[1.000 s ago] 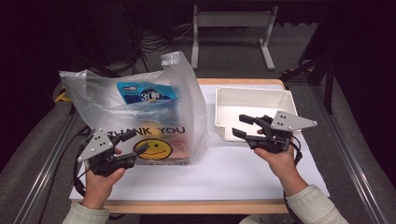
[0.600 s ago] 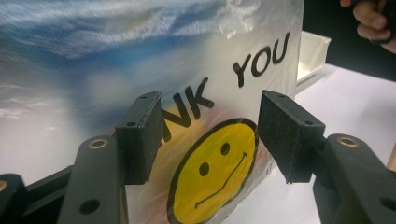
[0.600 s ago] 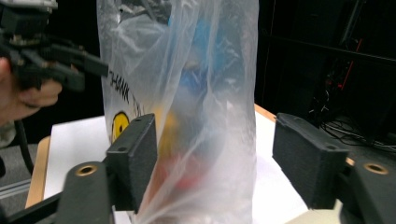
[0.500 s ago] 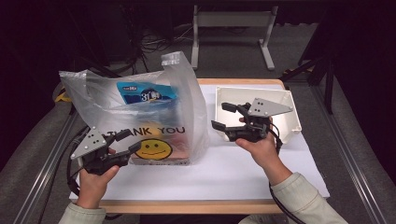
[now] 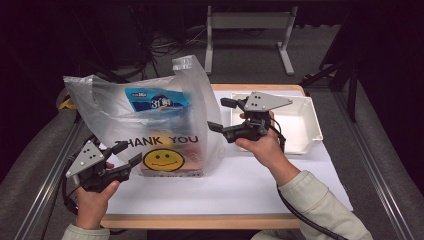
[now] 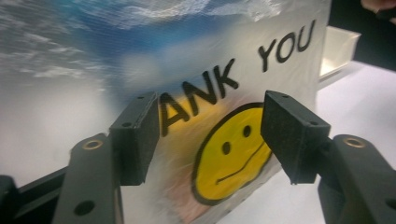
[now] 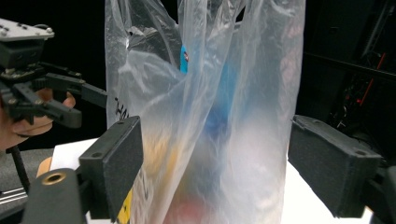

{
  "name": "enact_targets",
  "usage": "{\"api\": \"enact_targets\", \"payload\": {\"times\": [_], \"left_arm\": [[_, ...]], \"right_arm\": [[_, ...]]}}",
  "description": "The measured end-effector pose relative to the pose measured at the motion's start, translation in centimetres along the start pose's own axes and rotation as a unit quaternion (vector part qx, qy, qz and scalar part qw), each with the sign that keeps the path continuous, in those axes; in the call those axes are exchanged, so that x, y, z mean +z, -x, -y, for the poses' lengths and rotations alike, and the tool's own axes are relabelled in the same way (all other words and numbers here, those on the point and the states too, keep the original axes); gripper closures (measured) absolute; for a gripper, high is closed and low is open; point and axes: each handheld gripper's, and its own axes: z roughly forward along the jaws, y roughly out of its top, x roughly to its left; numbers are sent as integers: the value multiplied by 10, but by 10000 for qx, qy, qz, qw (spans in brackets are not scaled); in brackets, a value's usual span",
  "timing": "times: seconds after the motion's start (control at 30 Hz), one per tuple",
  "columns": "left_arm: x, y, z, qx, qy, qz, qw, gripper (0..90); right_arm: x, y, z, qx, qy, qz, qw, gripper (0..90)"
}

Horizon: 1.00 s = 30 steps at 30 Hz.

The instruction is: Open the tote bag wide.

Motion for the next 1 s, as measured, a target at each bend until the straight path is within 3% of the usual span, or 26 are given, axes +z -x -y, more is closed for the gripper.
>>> {"api": "enact_targets", "payload": {"times": [0.1,0.27,0.37,0.4,0.47,0.57,0.6,0.67,0.73,0.8,0.93,1.0], "left_arm": [[-1,-1,2,119,-57,-106,9999,347],[-6,-10,4,-29,95,-175,9998,347],[-6,-16,5,-110,81,-68,9999,358],[-7,-17,5,-118,43,-142,9998,364],[-9,-20,5,-194,8,-319,9993,365],[-11,-20,4,-75,-170,-862,9961,283],[-11,-20,4,-66,-173,-828,9964,290],[-13,-23,4,-176,-77,-728,9972,304],[-16,-30,4,-305,26,-660,9973,305],[-18,-35,4,-392,95,-683,9968,304],[-15,-45,2,-377,267,-806,9957,318],[-9,-52,2,-449,236,-854,9951,320]], "right_arm": [[11,1,-5,12,-47,-59,10000,170],[25,3,-11,-71,-153,65,9998,158],[31,7,-12,-38,-196,127,9997,160],[32,8,-12,-47,-232,168,9996,172],[34,10,-12,-68,-322,224,9992,251],[33,13,-11,-6,-399,262,9989,500],[30,14,-10,-37,-418,282,9987,618],[26,15,-9,-74,-428,263,9987,763],[23,16,-8,-84,-491,287,9983,843],[21,17,-6,-72,-499,283,9983,863],[19,17,-5,-40,-481,316,9983,869],[19,18,-4,-30,-475,333,9983,870]]}}
